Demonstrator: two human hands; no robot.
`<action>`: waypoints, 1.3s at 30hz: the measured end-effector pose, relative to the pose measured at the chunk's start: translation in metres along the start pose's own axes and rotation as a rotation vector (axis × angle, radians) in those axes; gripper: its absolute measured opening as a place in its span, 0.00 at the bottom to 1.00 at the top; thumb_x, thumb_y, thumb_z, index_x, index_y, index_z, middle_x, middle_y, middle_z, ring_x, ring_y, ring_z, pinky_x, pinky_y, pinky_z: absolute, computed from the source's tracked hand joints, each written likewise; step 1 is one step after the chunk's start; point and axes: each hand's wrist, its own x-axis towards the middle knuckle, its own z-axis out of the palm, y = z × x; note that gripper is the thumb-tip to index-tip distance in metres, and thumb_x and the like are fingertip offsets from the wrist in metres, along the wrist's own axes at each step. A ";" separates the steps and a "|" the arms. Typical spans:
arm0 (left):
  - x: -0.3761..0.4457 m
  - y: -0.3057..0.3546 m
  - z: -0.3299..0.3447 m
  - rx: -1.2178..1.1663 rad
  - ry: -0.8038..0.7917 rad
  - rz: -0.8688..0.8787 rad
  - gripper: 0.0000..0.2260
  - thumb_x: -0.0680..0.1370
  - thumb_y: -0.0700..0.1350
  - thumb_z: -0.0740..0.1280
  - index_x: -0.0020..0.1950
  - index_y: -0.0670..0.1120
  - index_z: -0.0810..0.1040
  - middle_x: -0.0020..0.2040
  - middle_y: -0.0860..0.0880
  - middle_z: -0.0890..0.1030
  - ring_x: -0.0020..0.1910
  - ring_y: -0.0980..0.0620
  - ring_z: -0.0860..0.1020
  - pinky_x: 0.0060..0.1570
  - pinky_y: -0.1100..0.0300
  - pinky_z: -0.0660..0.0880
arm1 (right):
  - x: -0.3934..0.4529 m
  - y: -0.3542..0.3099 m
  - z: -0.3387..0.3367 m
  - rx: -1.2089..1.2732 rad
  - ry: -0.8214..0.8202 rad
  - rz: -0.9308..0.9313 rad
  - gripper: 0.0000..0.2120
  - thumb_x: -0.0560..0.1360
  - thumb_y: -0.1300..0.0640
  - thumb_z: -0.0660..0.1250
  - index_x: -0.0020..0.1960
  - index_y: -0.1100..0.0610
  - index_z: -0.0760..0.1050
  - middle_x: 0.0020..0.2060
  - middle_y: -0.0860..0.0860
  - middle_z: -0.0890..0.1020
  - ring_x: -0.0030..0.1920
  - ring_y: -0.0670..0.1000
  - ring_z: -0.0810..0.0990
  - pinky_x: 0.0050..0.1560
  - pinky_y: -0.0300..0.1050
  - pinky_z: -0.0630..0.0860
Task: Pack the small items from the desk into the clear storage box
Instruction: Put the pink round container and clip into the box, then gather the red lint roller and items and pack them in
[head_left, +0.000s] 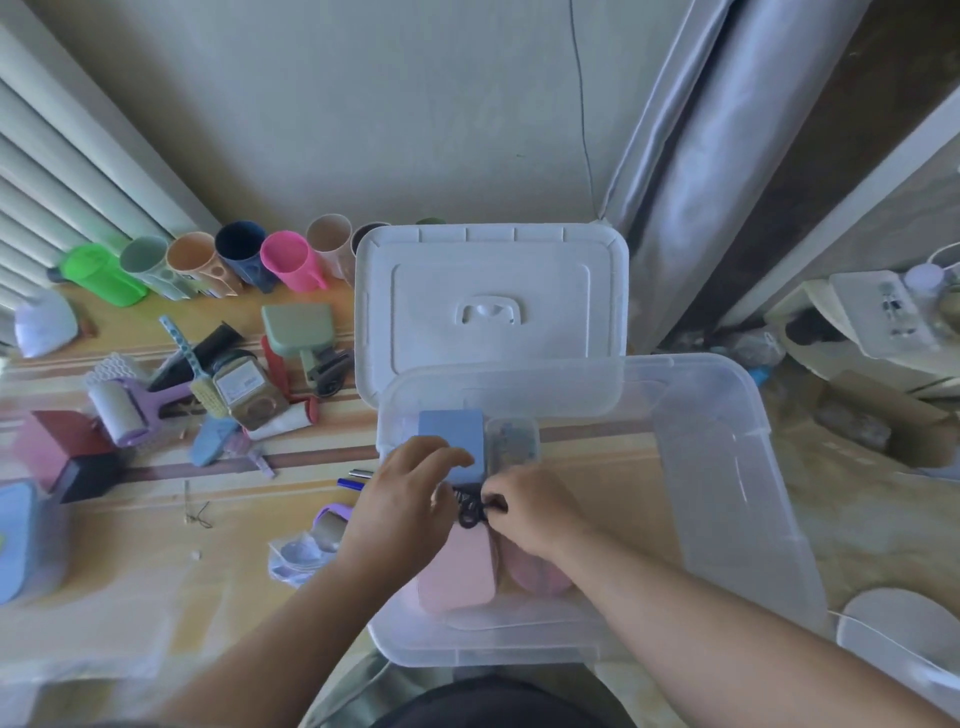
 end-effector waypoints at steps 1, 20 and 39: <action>0.000 -0.003 -0.003 0.008 0.017 0.017 0.19 0.71 0.33 0.73 0.57 0.51 0.82 0.56 0.52 0.80 0.50 0.49 0.79 0.46 0.61 0.73 | 0.002 -0.003 0.002 0.009 -0.016 0.016 0.03 0.76 0.57 0.71 0.47 0.52 0.84 0.45 0.51 0.83 0.45 0.54 0.78 0.43 0.47 0.72; -0.005 -0.027 0.011 0.402 -0.274 0.224 0.23 0.68 0.58 0.71 0.63 0.56 0.77 0.64 0.49 0.76 0.63 0.43 0.74 0.59 0.49 0.73 | -0.054 0.015 -0.017 0.006 -0.012 0.127 0.36 0.78 0.48 0.69 0.83 0.46 0.60 0.80 0.47 0.62 0.80 0.53 0.59 0.79 0.49 0.61; -0.005 -0.252 -0.092 0.150 -0.135 -0.423 0.30 0.72 0.50 0.69 0.73 0.57 0.68 0.73 0.45 0.64 0.70 0.38 0.65 0.69 0.42 0.68 | 0.094 -0.213 0.015 -0.045 0.259 -0.246 0.24 0.74 0.51 0.66 0.70 0.50 0.74 0.62 0.50 0.73 0.66 0.55 0.71 0.60 0.50 0.77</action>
